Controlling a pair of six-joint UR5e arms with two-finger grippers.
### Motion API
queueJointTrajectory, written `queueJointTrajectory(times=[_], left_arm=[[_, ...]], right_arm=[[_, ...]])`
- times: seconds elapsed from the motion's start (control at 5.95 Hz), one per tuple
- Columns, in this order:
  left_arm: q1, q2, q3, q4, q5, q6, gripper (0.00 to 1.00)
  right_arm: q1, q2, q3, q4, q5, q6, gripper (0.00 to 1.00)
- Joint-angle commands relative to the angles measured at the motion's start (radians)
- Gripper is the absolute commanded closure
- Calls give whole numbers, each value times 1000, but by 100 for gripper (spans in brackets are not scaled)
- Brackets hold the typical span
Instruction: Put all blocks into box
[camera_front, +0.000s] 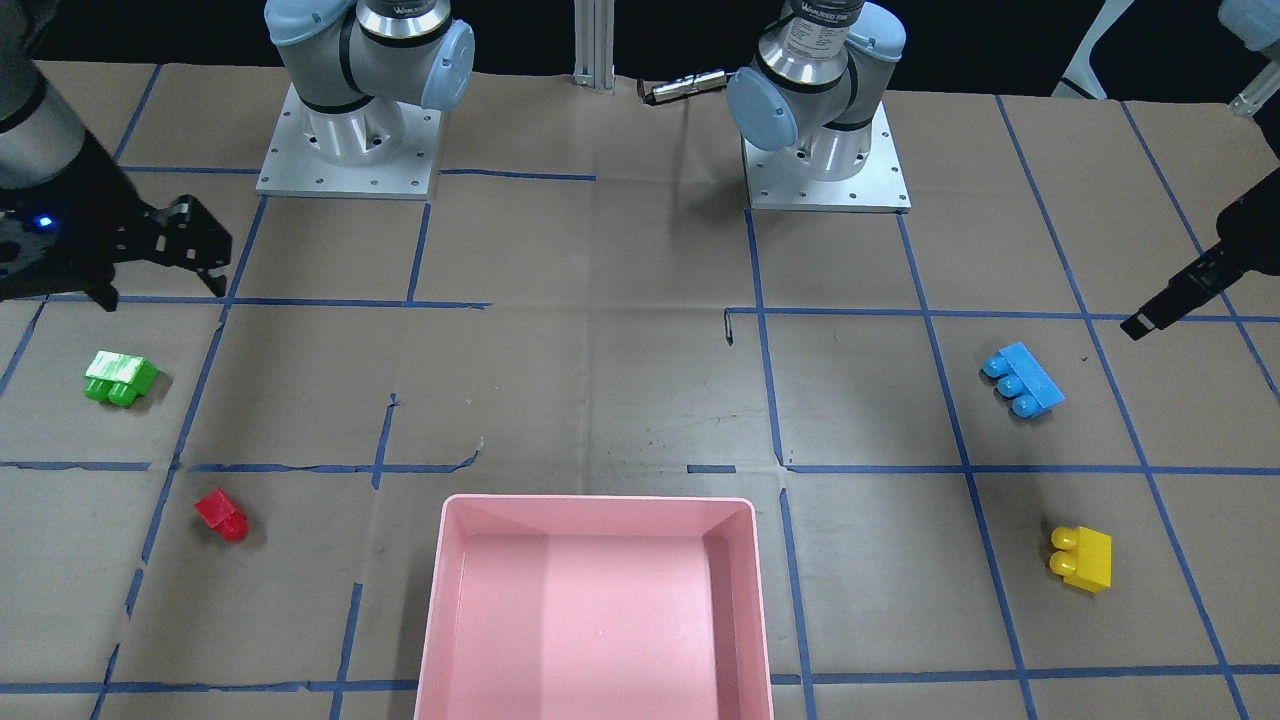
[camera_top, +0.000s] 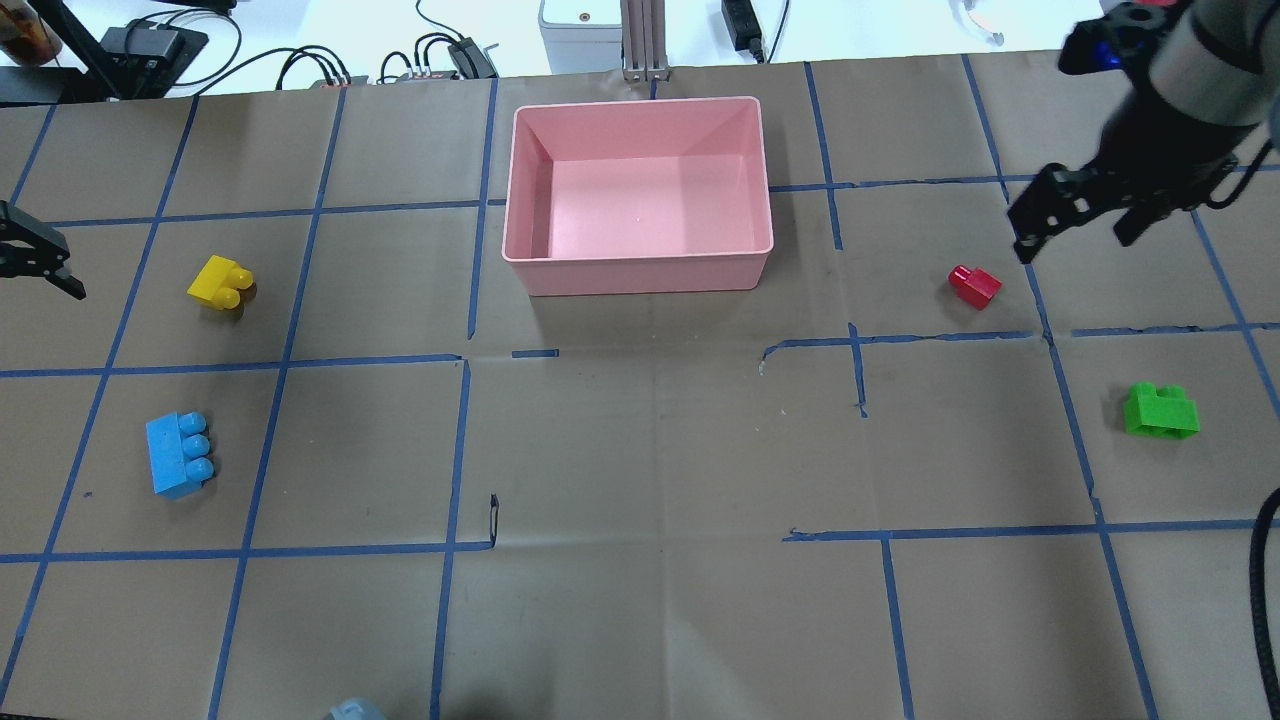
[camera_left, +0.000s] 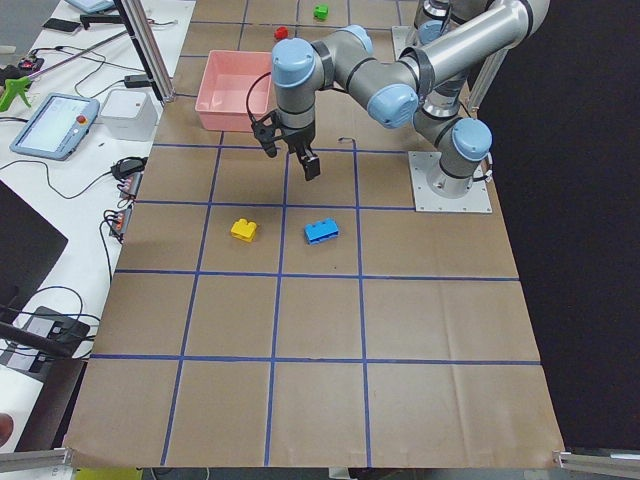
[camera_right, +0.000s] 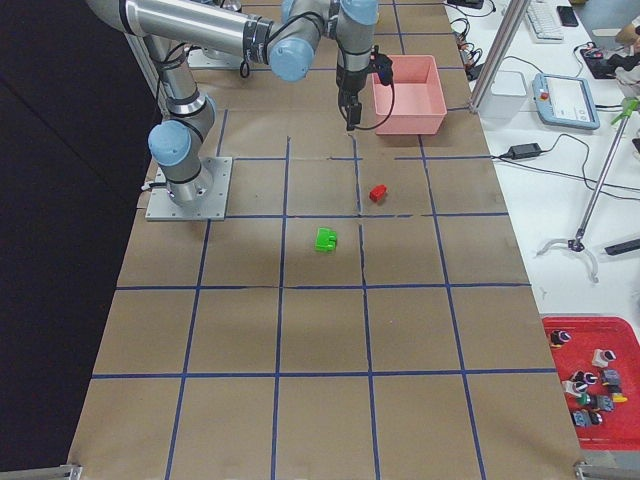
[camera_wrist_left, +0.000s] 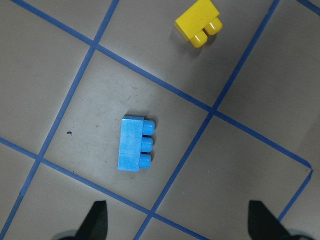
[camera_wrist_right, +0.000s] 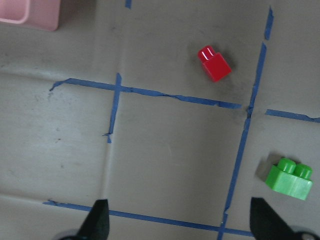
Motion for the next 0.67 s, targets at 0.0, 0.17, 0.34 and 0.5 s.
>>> queueJointTrajectory(times=[0.0, 0.17, 0.34, 0.5], left_arm=[[4, -85, -77, 179, 0, -17, 0], [2, -110, -111, 227, -2, -14, 0], [2, -124, -163, 291, -2, -8, 1], [2, -144, -233, 406, 1, 27, 1]], right_arm=[[-91, 29, 44, -61, 3, -174, 0], [-120, 36, 94, -49, -5, -179, 0], [-162, 39, 143, -72, 0, -205, 0], [-194, 45, 163, -142, 3, -494, 0]])
